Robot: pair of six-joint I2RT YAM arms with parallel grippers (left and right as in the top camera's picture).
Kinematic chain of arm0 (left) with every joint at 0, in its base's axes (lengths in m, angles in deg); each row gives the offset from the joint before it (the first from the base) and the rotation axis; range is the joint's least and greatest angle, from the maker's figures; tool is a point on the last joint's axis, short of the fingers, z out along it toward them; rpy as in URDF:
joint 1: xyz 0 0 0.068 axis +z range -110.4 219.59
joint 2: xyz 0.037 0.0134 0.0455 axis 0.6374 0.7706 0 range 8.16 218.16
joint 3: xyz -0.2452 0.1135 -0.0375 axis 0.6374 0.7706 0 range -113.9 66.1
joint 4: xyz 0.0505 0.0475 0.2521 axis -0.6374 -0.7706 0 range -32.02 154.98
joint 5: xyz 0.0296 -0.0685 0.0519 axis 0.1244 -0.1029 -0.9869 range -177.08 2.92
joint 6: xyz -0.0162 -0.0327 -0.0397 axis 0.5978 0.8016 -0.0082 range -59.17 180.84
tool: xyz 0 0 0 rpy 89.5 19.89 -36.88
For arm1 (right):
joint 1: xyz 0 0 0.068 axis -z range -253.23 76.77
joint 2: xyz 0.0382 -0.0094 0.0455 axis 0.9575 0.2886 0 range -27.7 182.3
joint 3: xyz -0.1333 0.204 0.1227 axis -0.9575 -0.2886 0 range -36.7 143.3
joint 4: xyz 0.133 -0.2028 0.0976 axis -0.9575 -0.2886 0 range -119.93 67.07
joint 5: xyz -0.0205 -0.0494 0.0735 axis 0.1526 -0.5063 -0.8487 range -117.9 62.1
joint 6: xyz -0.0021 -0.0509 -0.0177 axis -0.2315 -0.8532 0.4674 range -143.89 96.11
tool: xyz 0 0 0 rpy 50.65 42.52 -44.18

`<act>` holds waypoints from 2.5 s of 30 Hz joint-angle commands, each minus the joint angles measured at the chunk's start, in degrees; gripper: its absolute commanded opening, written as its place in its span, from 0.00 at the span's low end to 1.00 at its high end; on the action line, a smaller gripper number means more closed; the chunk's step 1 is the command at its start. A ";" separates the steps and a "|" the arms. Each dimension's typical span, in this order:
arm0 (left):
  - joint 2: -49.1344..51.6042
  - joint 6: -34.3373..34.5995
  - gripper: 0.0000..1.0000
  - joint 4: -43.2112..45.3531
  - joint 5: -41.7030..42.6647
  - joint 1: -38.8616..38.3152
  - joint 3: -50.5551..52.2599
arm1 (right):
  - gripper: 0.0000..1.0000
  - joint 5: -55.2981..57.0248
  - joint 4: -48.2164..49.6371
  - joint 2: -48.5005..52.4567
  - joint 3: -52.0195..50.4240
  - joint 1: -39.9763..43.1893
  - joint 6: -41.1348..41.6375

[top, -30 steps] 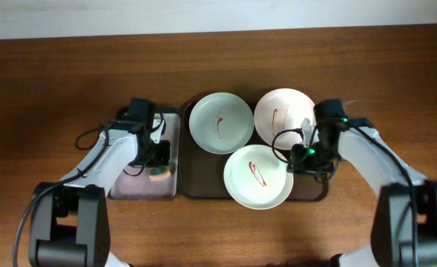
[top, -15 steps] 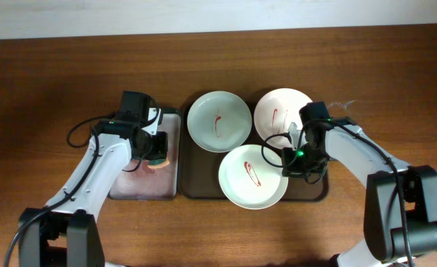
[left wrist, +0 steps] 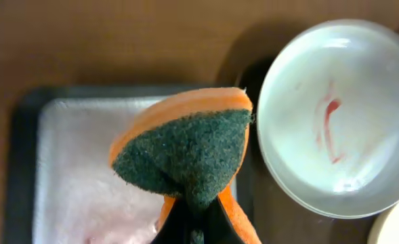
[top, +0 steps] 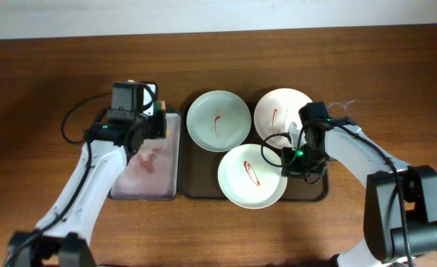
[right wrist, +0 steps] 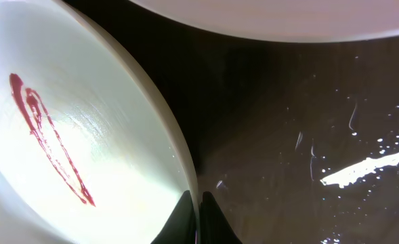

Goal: Clean dirty plates on tray and stack at the side
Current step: 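Grip the white plate rim with the right gripper and scrub it with the sponge, then lift the white plate with the right gripper and place it right of the tray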

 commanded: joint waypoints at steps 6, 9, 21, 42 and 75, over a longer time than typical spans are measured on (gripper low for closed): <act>-2.80 0.72 0.00 -1.31 -0.85 0.20 -1.09 | 0.04 -0.28 0.20 0.33 0.94 -0.35 0.26; -2.80 0.72 0.00 -1.29 -0.87 0.20 -1.05 | 0.04 -0.28 0.17 0.33 0.94 -0.35 0.26; 2.38 0.74 0.00 -7.43 -0.87 -2.60 1.42 | 0.04 -0.28 0.11 0.33 0.94 -0.35 0.24; 20.06 18.97 0.00 4.83 33.66 -27.56 -7.96 | 0.04 -0.28 0.13 0.33 0.94 -0.35 0.24; 7.72 8.57 0.00 -19.32 -3.76 -3.52 -7.96 | 0.04 40.79 -6.56 -16.90 11.93 -2.16 1.36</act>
